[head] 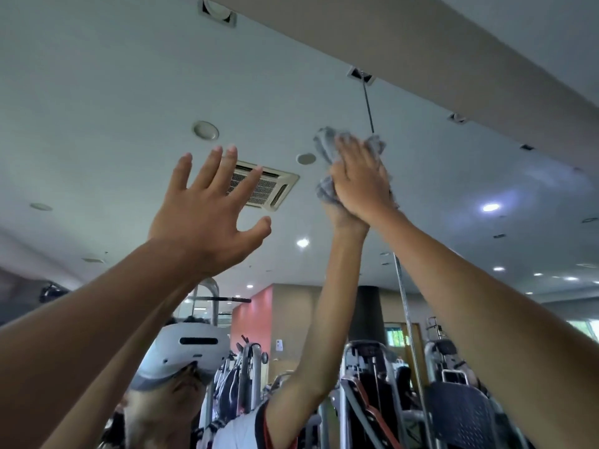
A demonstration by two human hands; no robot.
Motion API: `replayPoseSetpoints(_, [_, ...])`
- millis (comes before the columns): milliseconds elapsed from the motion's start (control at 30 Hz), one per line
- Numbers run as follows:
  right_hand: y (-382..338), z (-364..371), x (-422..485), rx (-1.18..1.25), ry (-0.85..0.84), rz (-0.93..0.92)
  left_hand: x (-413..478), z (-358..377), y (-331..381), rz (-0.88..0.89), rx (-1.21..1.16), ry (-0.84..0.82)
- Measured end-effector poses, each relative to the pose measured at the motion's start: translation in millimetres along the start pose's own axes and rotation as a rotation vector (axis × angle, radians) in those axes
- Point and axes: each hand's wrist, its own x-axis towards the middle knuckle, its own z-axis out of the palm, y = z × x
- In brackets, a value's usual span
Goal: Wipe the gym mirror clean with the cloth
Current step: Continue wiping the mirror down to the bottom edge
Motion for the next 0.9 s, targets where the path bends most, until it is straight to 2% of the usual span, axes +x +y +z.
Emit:
replayPoseSetpoints(67, [12.0,-7.4,-26.9,0.018,-0.089,-0.277,-0.9,-0.2,0.4,-0.005,-0.002,0.0])
replayPoseSetpoints(133, [34.7,-14.8,-37.2,0.024,-0.135,-0.344,-1.0,-0.1,1.7,-0.015,-0.008,0.009])
replayPoseSetpoints(167, [44.3,-17.7,-33.5,0.015,-0.122,-0.296,-0.5,-0.3,2.7,-0.017,-0.008,0.009])
replayPoseSetpoints(233, [52.7,-8.5,-6.2,0.0,-0.066,-0.083,-0.3,-0.4,3.5,-0.025,-0.006,-0.001])
replayPoseSetpoints(300, [34.9,-2.7,29.4,0.057,0.036,0.206,-0.5,0.1,3.2,-0.028,-0.002,-0.016])
replayPoseSetpoints(367, [6.4,0.9,53.4,0.056,0.116,0.319,0.3,0.6,2.2,-0.024,-0.007,-0.006])
replayPoseSetpoints(400, [-7.8,1.5,56.0,0.032,0.099,0.267,-0.2,0.7,1.7,-0.024,-0.013,0.005])
replayPoseSetpoints(533, [-21.0,-4.1,34.2,0.016,-0.036,-0.199,-1.5,1.1,2.9,-0.027,-0.046,0.025])
replayPoseSetpoints(600, [2.1,-6.1,26.0,0.026,-0.056,-0.261,-0.2,0.3,3.2,-0.033,-0.054,0.026])
replayPoseSetpoints(733, [30.4,-7.8,28.3,0.074,0.054,-0.102,0.7,-0.8,3.7,-0.036,-0.037,0.002])
replayPoseSetpoints(833, [14.3,-3.2,51.1,0.022,0.079,0.156,-0.1,-0.2,2.7,-0.035,-0.037,0.006])
replayPoseSetpoints(900, [-1.9,1.6,58.0,-0.021,0.099,0.243,-1.2,-0.3,2.1,-0.038,-0.043,0.01])
